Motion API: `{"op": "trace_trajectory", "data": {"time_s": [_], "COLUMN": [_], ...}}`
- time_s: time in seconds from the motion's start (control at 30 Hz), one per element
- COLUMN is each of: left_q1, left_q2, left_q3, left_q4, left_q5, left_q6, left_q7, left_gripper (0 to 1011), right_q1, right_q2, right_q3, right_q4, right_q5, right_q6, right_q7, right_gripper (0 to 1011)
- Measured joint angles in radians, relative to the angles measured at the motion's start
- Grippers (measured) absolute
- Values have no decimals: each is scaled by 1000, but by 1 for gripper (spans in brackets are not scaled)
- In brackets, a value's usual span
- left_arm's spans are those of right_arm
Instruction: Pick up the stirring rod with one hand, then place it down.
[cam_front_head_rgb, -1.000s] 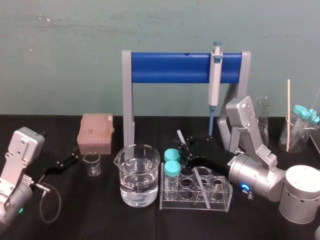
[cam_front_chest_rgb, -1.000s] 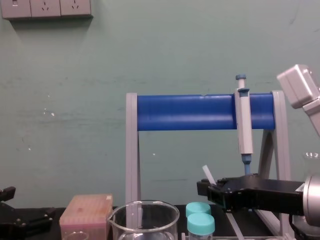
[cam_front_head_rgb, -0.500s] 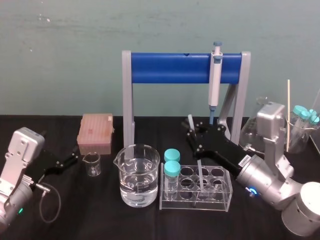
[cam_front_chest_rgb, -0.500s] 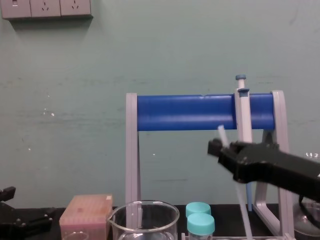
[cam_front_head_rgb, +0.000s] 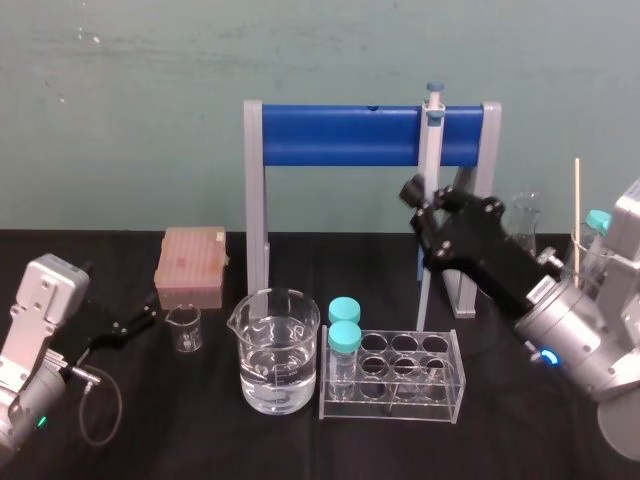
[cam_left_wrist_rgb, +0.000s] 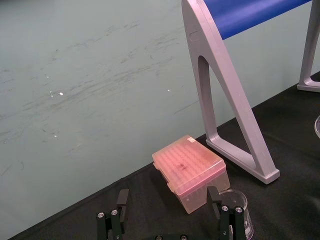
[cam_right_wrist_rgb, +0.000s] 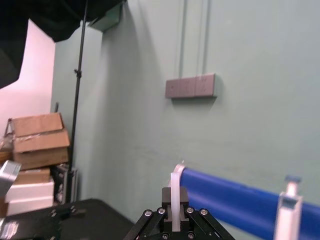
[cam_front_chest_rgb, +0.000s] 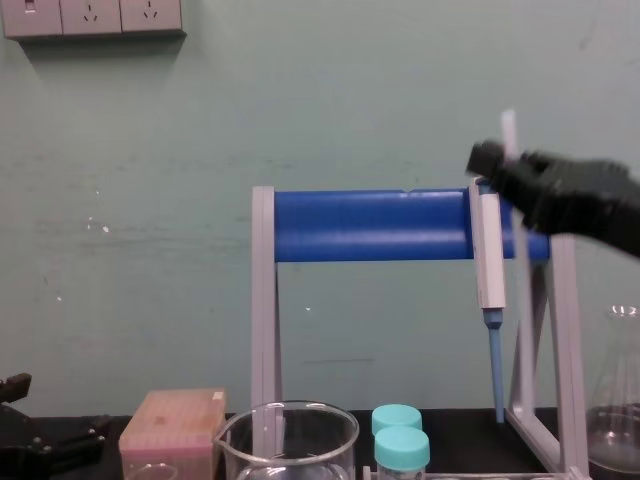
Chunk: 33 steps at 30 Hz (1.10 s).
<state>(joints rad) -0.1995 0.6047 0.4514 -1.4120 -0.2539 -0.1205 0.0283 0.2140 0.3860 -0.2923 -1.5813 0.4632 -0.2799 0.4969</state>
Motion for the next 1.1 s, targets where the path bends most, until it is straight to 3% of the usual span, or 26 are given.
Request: {"op": "trace_trajectory", "data": {"time_s": [0.43,1.1], "left_q1": [0,0], "left_q2": [0,0], "left_q3": [0,0], "left_q4": [0,0], "left_q5": [0,0], "left_q6": [0,0], "left_q7": [0,0], "left_gripper": [1000,1000], "right_q1": [11,-2], "right_q2": [17,18], "right_q3": [68,91], "right_q4": [-38,-39], "right_q5": [-9,-12], "right_q6": [14,25], "right_q7": [-28,-29], "right_gripper": [69,69]}}
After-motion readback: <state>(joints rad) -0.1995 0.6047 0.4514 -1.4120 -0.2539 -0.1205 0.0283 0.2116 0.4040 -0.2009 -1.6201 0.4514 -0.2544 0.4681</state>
